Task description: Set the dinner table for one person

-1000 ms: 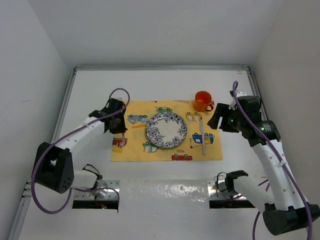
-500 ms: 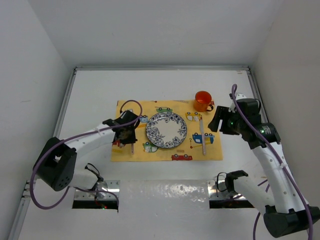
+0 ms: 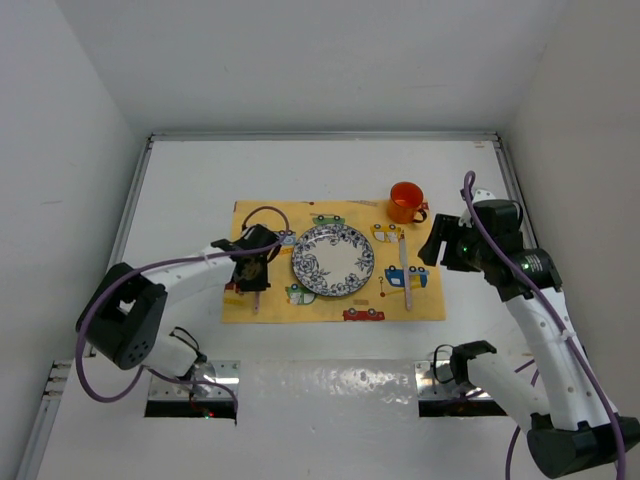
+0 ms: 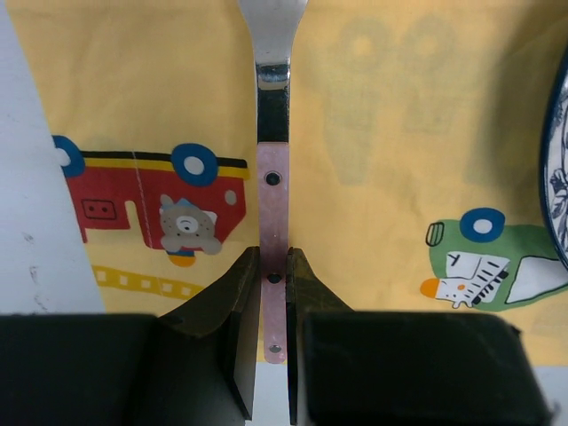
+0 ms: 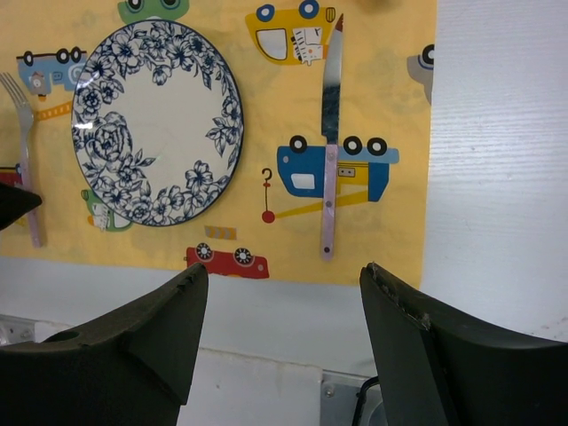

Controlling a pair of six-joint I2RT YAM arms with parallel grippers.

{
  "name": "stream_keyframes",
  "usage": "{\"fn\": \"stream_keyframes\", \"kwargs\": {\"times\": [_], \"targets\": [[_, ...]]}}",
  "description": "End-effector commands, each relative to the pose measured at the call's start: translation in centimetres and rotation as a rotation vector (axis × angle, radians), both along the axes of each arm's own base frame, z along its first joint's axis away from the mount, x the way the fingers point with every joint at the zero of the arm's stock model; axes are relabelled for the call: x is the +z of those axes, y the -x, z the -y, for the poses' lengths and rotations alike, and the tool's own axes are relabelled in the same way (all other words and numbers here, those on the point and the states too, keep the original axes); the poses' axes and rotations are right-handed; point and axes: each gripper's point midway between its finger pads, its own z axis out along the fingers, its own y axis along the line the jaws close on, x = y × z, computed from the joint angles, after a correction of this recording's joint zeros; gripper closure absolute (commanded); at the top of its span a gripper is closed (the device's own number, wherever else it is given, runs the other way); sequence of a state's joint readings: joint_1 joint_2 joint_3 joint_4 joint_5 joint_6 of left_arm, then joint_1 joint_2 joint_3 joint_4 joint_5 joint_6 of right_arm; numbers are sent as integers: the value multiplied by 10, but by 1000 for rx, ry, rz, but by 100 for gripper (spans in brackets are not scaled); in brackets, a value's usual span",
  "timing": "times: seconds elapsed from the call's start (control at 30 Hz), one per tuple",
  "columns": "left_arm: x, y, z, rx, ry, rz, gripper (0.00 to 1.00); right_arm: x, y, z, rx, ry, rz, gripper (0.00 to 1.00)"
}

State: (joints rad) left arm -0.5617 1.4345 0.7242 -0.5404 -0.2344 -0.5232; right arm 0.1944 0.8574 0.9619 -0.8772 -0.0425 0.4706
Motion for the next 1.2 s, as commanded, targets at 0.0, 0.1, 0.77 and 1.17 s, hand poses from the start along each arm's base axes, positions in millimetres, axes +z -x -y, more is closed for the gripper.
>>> {"fn": "stream_keyframes", "kwargs": {"times": [0.0,0.1,0.77,1.17], "targets": [[5,-16,-6,-4,-1,54,100,1,0,2,3,18,17,31],[3,-18,-7,3,19,49,100,0,0,2,5,20,17,31],[-11,-24,-6,-16,13,17,100,-2,-4,1,12,22,12,31],[6,-27,-5,5,25,40,58,-2,-4,3,7,34,16,29]]}}
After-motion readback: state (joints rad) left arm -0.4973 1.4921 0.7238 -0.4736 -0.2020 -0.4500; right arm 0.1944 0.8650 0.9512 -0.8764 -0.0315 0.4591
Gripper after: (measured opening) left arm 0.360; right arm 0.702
